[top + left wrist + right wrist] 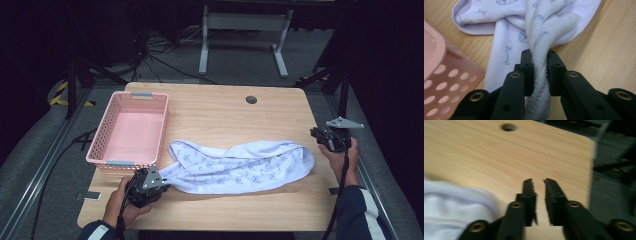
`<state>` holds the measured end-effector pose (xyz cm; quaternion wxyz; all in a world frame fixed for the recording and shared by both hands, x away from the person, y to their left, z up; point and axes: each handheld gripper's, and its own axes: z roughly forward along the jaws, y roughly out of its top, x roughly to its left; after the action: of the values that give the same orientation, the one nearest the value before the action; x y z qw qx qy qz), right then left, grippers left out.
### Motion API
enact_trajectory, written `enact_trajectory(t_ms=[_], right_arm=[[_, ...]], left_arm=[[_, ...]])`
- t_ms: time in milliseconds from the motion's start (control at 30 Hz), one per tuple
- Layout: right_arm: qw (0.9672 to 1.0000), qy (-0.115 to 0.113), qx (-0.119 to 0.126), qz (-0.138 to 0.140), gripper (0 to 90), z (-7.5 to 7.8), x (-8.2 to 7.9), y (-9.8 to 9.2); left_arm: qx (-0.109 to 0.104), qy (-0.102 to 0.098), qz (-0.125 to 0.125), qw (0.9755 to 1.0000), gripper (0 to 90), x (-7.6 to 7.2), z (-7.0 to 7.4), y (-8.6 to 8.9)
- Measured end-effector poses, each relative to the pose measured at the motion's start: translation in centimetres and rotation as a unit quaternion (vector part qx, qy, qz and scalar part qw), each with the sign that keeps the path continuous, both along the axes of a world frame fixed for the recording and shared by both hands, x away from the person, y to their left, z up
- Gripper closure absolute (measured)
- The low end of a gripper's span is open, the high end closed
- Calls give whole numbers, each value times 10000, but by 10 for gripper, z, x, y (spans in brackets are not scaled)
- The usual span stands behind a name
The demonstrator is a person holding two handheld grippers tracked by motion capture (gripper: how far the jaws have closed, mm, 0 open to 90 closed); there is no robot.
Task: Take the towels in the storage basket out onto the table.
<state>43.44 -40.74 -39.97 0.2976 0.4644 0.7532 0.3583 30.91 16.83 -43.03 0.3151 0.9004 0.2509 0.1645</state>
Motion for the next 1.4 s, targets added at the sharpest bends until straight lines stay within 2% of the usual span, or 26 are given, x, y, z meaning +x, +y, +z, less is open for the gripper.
enact_trajectory(t_ms=[33, 100, 167, 233, 333, 400, 467, 500, 533, 600, 633, 667, 700, 733, 767, 867, 900, 933, 967, 1033, 1067, 1133, 1233, 1300, 1367, 1400], right_arm=[[10000, 0, 0, 0, 715, 0, 0, 0], [9984, 93, -26, 566, 616, 1, -3, 14], [9943, 142, -81, 1050, 513, 3, -5, 31], [9869, 256, -190, 1579, 455, 3, -7, 53], [9769, 426, -422, 2052, 401, 1, -5, 85], [9678, 590, -629, 2366, 389, -3, -2, 109], [9585, 924, -886, 2548, 342, -11, 2, 127], [9585, 924, -886, 2548, 342, -11, 2, 127], [9541, 1078, -1146, 2549, 330, -16, 5, 136], [9397, 1362, -1558, 2722, 297, -20, 6, 146], [9326, 1335, -1789, 2835, 334, -20, 2, 151], [9326, 1335, -1789, 2835, 334, -20, 2, 151], [9269, 1391, -1866, 2946, 320, -20, 0, 152], [9228, 1400, -1987, 2988, 329, -19, -3, 153], [9212, 1367, -2064, 3003, 329, -15, -6, 151], [9216, 1350, -1708, 3212, 432, -9, -16, 147], [9158, 1319, -1901, 3283, 468, -13, -19, 149], [9150, 1264, -2057, 3232, 519, -16, -20, 151], [9166, 1250, -2201, 3096, 546, -21, -18, 153], [9123, 1364, -2354, 3061, 596, -29, -15, 155], [9121, 1343, -2477, 2978, 649, -32, -12, 155], [9144, 1296, -2435, 2963, 738, -32, -9, 154], [9231, 1150, -2312, 2850, 784, -24, -8, 149], [9379, 986, -1922, 2714, 782, -10, -6, 142], [9483, 856, -1629, 2587, 797, 2, -4, 135], [9511, 788, -1609, 2517, 799, 6, -2, 132]], left_arm=[[-68, -25, 23, 10000, 715, -1, 0, -1], [-322, -101, 160, 9993, 549, -1, 4, -5], [-691, -58, 40, 9976, 457, -1, 8, -9], [-597, -86, -120, 9981, 441, 1, 10, -21], [-419, -43, -237, 9988, 397, 8, 6, -43], [-258, -52, -259, 9993, 368, 16, 2, -57], [-188, 80, -242, 9995, 369, 25, -6, -70], [-188, 80, -242, 9995, 371, 25, -6, -70], [-146, 170, -237, 9995, 371, 29, -10, -74], [2, 271, -290, 9992, 395, 36, -17, -82], [131, 346, -321, 9988, 492, 39, -20, -86], [131, 346, -321, 9988, 502, 39, -20, -86], [194, 443, -350, 9982, 502, 40, -20, -87], [241, 397, -340, 9983, 533, 40, -22, -88], [294, 402, -366, 9981, 581, 41, -22, -88], [357, 371, -362, 9980, 640, 39, -23, -88], [361, 345, -370, 9981, 657, 40, -23, -88], [367, 345, -376, 9980, 669, 40, -23, -89], [378, 320, -388, 9980, 686, 40, -23, -88], [407, 348, -451, 9975, 709, 40, -22, -87], [432, 339, -466, 9974, 718, 40, -22, -87], [453, 375, -485, 9971, 746, 39, -21, -86], [435, 414, -501, 9969, 758, 39, -21, -85], [430, 456, -492, 9968, 757, 38, -20, -85], [443, 457, -484, 9968, 758, 36, -20, -84], [410, 471, -492, 9968, 758, 36, -20, -83]])
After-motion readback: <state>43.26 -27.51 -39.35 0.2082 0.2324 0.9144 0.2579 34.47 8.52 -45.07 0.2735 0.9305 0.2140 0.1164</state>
